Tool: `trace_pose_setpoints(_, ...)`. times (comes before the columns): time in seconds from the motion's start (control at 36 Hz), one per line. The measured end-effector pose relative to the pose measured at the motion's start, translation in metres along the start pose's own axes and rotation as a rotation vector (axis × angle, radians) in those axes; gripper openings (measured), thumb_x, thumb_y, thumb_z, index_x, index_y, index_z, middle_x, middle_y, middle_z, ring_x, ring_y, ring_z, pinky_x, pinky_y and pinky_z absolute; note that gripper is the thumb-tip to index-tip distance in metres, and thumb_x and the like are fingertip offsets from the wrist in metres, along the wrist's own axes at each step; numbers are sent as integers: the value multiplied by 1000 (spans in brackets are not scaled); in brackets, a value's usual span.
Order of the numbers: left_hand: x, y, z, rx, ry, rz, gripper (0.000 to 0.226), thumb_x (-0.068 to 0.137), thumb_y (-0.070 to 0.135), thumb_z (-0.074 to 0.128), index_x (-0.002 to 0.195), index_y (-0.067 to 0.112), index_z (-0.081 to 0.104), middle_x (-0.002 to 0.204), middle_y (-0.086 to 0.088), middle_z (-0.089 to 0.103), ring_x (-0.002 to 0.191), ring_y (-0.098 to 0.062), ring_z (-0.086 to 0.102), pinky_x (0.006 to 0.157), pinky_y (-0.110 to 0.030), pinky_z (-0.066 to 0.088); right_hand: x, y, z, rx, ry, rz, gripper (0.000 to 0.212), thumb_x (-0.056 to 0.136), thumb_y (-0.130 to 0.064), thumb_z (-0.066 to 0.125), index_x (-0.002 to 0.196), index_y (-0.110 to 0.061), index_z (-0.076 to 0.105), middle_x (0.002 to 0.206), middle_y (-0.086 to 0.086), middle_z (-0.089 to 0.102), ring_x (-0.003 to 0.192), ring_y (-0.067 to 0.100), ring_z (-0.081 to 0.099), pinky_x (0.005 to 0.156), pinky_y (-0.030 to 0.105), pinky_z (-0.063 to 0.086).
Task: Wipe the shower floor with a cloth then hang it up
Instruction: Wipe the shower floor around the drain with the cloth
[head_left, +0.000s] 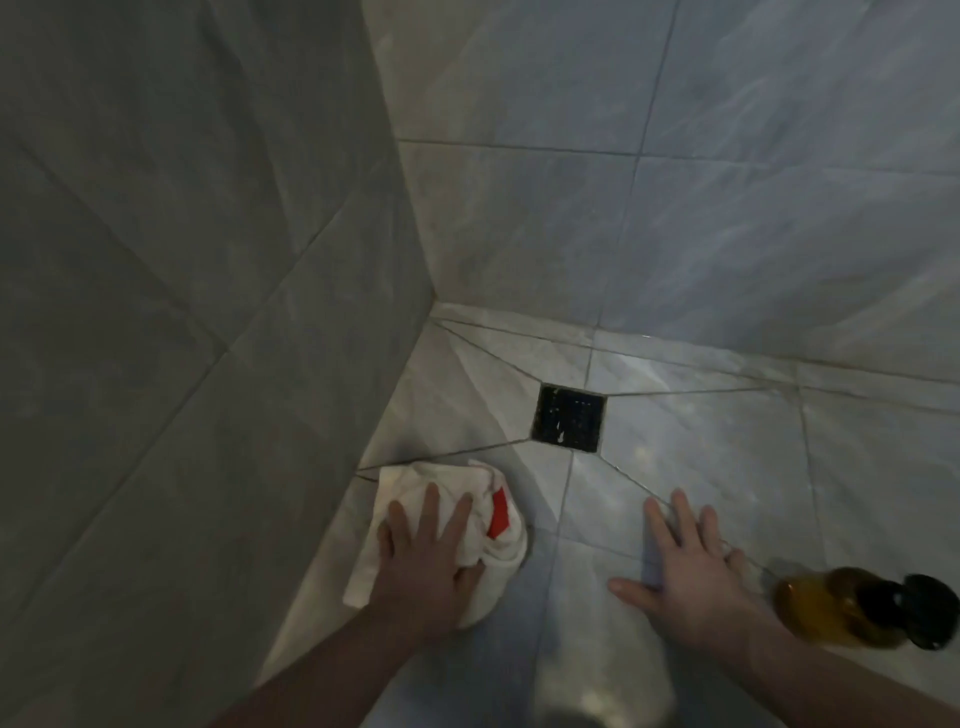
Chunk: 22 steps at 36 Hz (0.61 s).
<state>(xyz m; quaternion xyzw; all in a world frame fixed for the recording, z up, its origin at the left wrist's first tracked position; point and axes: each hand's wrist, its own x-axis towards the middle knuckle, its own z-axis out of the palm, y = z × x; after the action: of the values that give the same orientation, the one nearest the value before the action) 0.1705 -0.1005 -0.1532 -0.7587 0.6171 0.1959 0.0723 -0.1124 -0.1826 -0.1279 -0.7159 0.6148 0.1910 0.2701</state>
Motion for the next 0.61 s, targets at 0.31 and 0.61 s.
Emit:
trace_pose_setpoints(0.31, 129, 14, -51, 52, -4, -35, 68, 95, 60, 30, 151, 44, -6, 162, 1, -12, 143, -49, 0, 114, -57, 10, 11, 4, 4, -24, -54, 33, 110, 83, -76, 47, 153, -27, -22, 156, 8, -38, 146, 41, -25, 117, 65, 8)
trace_pose_setpoints(0.61, 223, 34, -85, -67, -34, -142, 66, 96, 60, 31, 149, 48, -7, 161, 8, -16, 145, -46, -8, 115, -59, 0, 22, 8, 17, -48, -80, 36, 110, 84, -77, 40, 146, -27, -35, 144, 8, -54, 137, 44, -39, 114, 69, -1)
